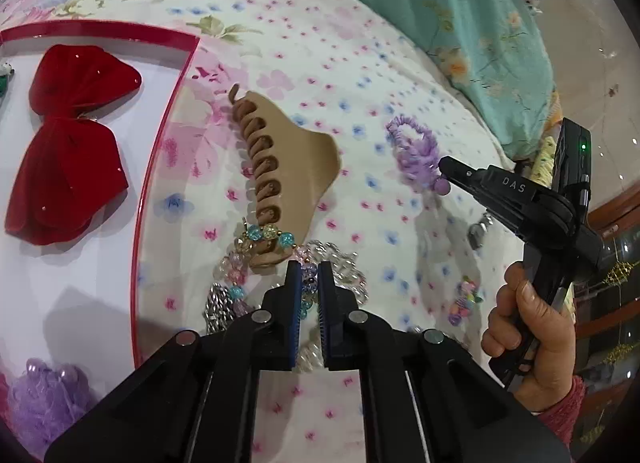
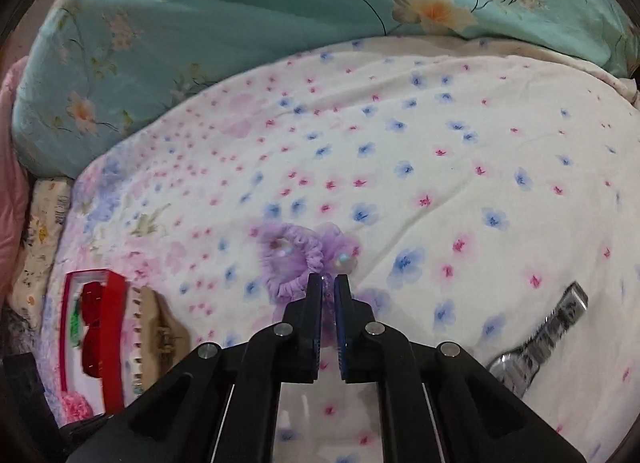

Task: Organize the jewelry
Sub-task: 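Grasp the beaded bracelet with the left tool while the right grasps the purple scrunchie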

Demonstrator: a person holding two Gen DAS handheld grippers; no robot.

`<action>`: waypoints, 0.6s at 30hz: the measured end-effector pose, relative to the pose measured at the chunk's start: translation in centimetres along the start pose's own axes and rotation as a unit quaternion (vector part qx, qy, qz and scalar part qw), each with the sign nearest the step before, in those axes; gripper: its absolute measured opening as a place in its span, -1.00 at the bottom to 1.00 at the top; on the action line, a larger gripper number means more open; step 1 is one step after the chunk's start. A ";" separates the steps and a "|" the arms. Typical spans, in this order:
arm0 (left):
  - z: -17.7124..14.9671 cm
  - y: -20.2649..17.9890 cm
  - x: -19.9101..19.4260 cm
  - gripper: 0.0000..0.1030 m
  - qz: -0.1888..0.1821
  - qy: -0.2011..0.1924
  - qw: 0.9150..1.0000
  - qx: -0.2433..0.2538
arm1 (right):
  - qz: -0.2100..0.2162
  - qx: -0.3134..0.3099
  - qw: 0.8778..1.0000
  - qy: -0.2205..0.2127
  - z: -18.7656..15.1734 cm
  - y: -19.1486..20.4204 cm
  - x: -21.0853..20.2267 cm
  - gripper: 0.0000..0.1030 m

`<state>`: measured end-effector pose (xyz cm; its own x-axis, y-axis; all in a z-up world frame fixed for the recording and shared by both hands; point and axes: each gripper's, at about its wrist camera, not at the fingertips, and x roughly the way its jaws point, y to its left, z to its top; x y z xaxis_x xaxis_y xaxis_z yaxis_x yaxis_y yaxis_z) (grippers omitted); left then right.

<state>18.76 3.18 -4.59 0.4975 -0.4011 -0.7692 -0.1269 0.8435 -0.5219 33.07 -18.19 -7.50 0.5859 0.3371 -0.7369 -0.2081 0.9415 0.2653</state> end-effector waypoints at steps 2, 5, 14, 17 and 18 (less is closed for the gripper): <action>-0.3 -0.3 -0.8 -0.89 -0.004 -0.006 1.000 0.004 | 0.006 0.002 1.000 -0.007 -0.4 0.3 -0.9 -0.90; -0.7 -0.6 -2.2 -0.89 -0.013 -0.014 1.000 0.008 | 0.022 0.011 1.000 -0.014 -1.1 0.7 -2.3 -0.90; -1.9 0.0 -5.9 -0.89 -0.014 -0.041 0.999 0.003 | 0.074 0.020 0.997 -0.023 -5.0 3.1 -6.4 -0.90; -2.4 0.2 -6.9 -0.89 -0.015 -0.048 0.999 -0.001 | 0.088 0.017 0.996 -0.021 -6.7 4.0 -7.6 -0.90; -2.6 0.2 -7.3 -0.89 -0.016 -0.051 0.999 -0.003 | 0.090 0.015 0.996 -0.020 -7.2 4.3 -7.9 -0.90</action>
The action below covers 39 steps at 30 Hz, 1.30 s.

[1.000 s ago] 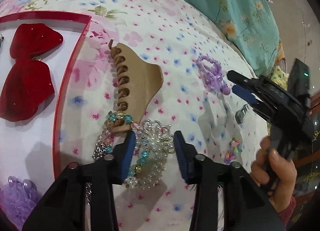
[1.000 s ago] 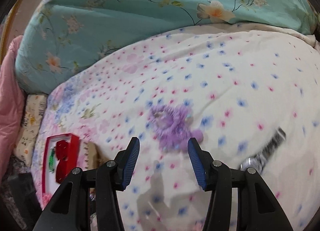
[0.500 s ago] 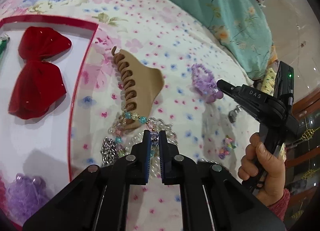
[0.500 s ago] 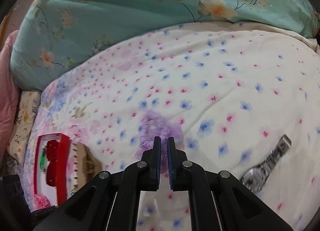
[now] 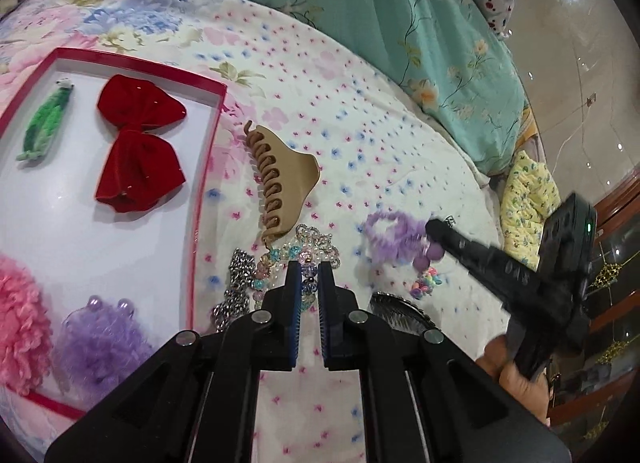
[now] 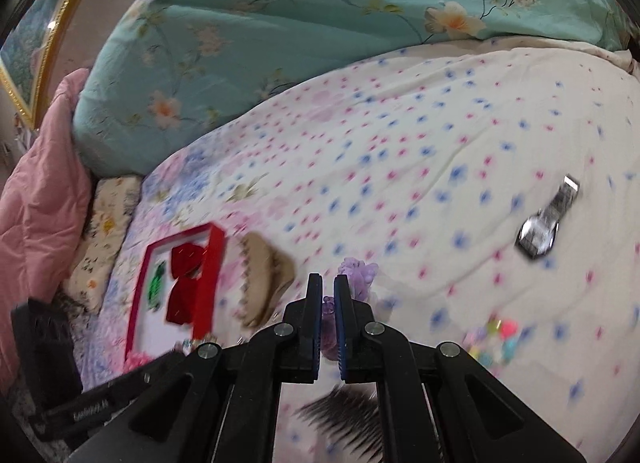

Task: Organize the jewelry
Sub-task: 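Grasp the beaded bracelet with the left tool while the right grasps the purple scrunchie, then carry the bracelet and scrunchie into the red tray and open both tools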

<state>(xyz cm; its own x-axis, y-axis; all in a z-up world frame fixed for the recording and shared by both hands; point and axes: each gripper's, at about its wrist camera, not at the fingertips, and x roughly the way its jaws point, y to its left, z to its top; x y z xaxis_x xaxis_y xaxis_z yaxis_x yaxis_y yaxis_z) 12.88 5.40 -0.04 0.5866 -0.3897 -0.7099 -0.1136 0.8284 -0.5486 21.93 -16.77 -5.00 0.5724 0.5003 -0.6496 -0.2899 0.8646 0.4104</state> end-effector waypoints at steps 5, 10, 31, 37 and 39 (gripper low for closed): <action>-0.3 0.5 -2.0 -0.89 -0.001 -0.016 1.000 -0.005 | 0.021 -0.008 1.000 0.005 -2.4 2.2 -1.1 -0.90; -0.7 1.4 -4.0 -0.89 0.004 -0.032 0.999 -0.011 | 0.048 -0.015 0.999 0.012 -4.1 4.3 -1.7 -0.90; -0.4 8.5 -9.8 -0.89 0.044 -0.076 0.995 -0.052 | 0.109 -0.061 0.992 0.024 -5.8 13.5 0.5 -0.91; 0.6 10.9 -10.5 -0.89 0.062 -0.083 0.993 -0.058 | 0.118 -0.074 0.990 0.034 -5.8 16.2 2.8 -1.00; 0.9 11.6 -10.4 -0.89 0.065 -0.082 0.993 -0.061 | 0.117 -0.084 0.989 0.037 -5.8 16.9 3.5 -1.00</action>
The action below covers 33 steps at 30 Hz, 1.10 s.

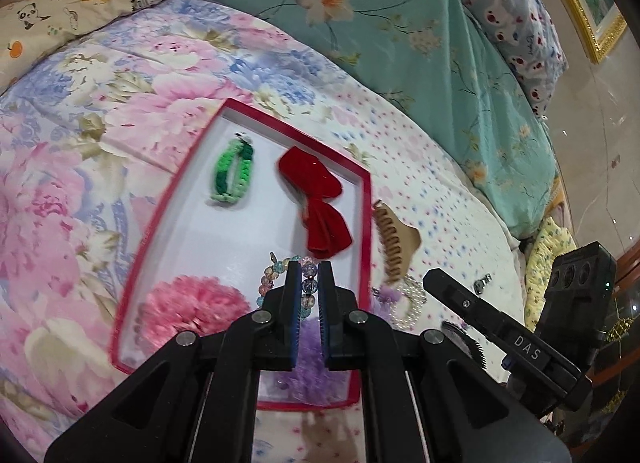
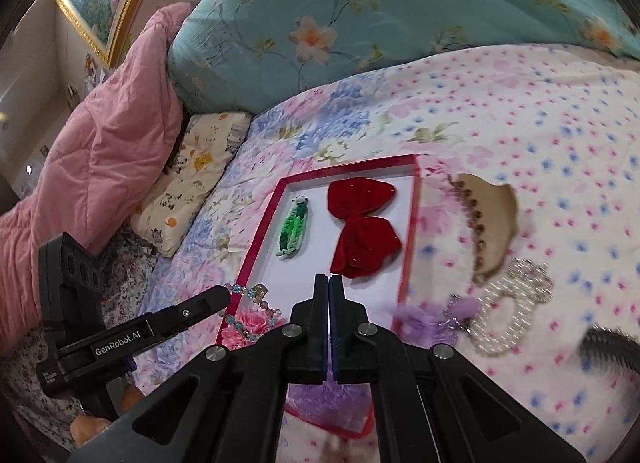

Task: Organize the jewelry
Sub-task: 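Carry the bracelet and scrunchie into the red tray and open both tools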

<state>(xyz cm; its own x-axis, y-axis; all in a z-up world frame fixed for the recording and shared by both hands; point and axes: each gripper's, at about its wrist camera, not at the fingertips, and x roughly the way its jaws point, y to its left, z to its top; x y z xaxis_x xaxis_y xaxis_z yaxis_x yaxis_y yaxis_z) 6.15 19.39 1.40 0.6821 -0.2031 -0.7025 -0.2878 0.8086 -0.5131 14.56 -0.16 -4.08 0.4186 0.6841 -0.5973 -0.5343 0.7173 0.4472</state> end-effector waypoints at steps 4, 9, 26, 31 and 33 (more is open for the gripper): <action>0.1 0.9 0.3 -0.89 0.000 0.001 1.000 -0.006 | -0.012 -0.001 1.000 0.010 -0.3 -0.5 1.2 -1.00; -0.1 1.1 0.9 -0.89 -0.009 0.006 1.000 -0.012 | -0.045 0.022 0.999 0.018 -2.1 -3.3 0.4 -0.83; -0.5 0.0 0.7 -0.89 -0.013 0.014 1.000 -0.002 | -0.086 0.032 0.992 0.082 -5.6 -7.4 4.4 -0.58; -0.7 -0.2 0.6 -0.89 -0.015 0.015 1.000 -0.001 | -0.079 0.035 0.994 0.062 -5.8 -7.9 2.6 -0.73; -0.6 -0.4 0.4 -0.89 -0.018 0.013 1.000 0.001 | -0.072 0.040 0.996 0.047 -5.6 -7.8 1.4 -0.73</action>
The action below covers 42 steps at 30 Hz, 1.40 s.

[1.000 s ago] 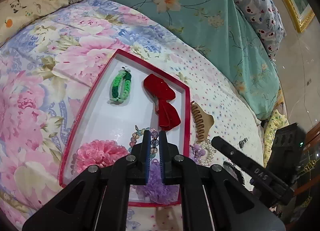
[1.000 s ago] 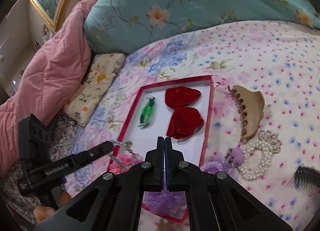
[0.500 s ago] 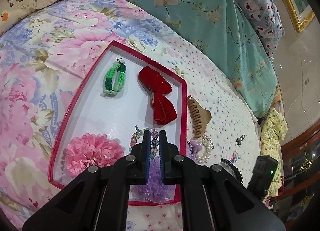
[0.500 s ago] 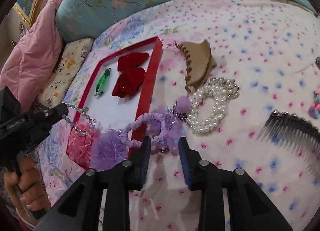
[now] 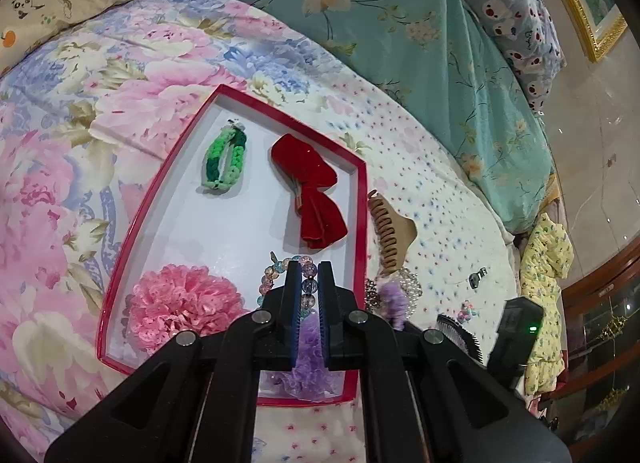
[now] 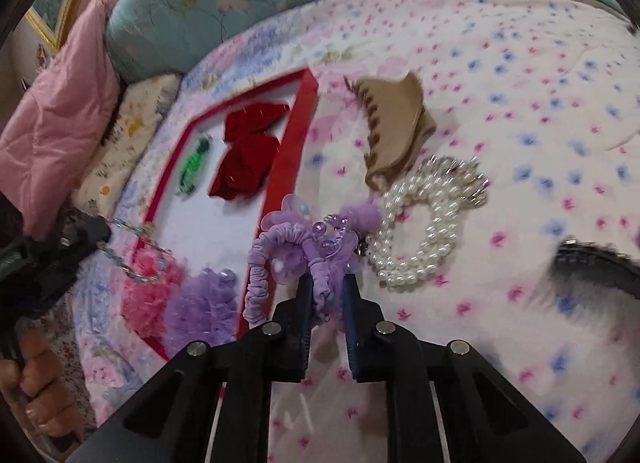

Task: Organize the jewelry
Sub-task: 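Carry the bracelet and scrunchie into the red tray and open both tools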

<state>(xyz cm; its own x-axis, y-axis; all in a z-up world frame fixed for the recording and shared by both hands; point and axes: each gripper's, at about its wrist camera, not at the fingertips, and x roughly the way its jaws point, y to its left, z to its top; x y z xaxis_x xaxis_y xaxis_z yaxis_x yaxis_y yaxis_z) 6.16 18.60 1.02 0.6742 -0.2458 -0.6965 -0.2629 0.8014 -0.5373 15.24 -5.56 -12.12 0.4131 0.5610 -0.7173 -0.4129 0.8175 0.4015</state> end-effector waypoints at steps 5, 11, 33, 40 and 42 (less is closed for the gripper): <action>0.5 -0.6 -0.7 -0.89 -0.002 -0.010 1.000 0.009 | 0.025 0.000 0.999 -0.026 1.5 1.3 -2.5 -0.73; 1.6 0.0 -1.6 -0.89 0.011 -0.025 1.000 0.012 | 0.046 -0.027 0.998 -0.033 3.1 4.7 -2.1 -0.73; 4.5 4.9 4.9 -0.89 0.070 0.009 0.997 0.012 | 0.009 -0.084 0.996 0.035 4.3 8.7 6.9 -0.71; 4.5 5.6 6.7 -0.88 0.075 0.024 0.997 0.004 | 0.008 -0.086 0.995 0.043 4.2 8.6 7.8 -0.64; 4.4 5.7 6.9 -0.88 0.076 0.027 0.997 0.002 | 0.009 -0.086 0.995 0.043 4.1 8.6 7.8 -0.62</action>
<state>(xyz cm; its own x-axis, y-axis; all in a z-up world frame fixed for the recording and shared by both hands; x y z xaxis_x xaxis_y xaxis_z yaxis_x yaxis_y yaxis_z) 12.36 23.90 -4.78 0.5881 -0.1513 -0.7945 -0.3565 0.8333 -0.4225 18.28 6.38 -11.91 0.3373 0.5562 -0.7595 -0.5547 0.7693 0.3170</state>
